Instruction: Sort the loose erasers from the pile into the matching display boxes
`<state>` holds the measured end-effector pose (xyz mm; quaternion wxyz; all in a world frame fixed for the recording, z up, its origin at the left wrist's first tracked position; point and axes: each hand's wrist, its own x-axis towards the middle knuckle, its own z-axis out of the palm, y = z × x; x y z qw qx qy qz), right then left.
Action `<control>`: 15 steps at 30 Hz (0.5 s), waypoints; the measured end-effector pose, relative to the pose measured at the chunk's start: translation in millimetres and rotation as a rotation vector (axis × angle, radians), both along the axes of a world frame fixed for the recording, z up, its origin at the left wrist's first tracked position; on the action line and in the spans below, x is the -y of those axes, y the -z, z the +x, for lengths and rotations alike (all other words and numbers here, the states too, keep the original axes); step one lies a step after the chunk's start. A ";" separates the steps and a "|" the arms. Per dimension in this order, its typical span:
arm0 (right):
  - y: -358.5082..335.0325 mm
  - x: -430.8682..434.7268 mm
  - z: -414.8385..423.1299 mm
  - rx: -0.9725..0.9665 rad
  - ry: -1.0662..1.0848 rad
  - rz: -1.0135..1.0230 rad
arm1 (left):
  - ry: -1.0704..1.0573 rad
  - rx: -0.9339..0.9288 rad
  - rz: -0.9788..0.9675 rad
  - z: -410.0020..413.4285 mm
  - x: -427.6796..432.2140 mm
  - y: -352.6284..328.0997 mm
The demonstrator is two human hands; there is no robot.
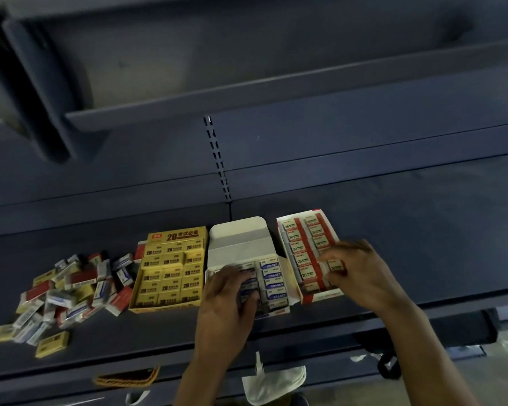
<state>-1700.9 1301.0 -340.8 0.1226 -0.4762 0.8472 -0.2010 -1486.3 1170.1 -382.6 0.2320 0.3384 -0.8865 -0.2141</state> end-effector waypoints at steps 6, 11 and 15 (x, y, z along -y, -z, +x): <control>3.6 5.7 5.0 -0.047 0.024 0.027 | 0.004 0.065 -0.033 0.4 -1.4 3.2; 5.6 4.2 -2.2 0.004 0.037 0.007 | -0.007 0.060 -0.046 -0.5 -1.3 4.7; 5.3 4.5 0.9 -0.021 0.045 0.005 | 0.008 0.061 -0.036 -0.3 -0.3 3.8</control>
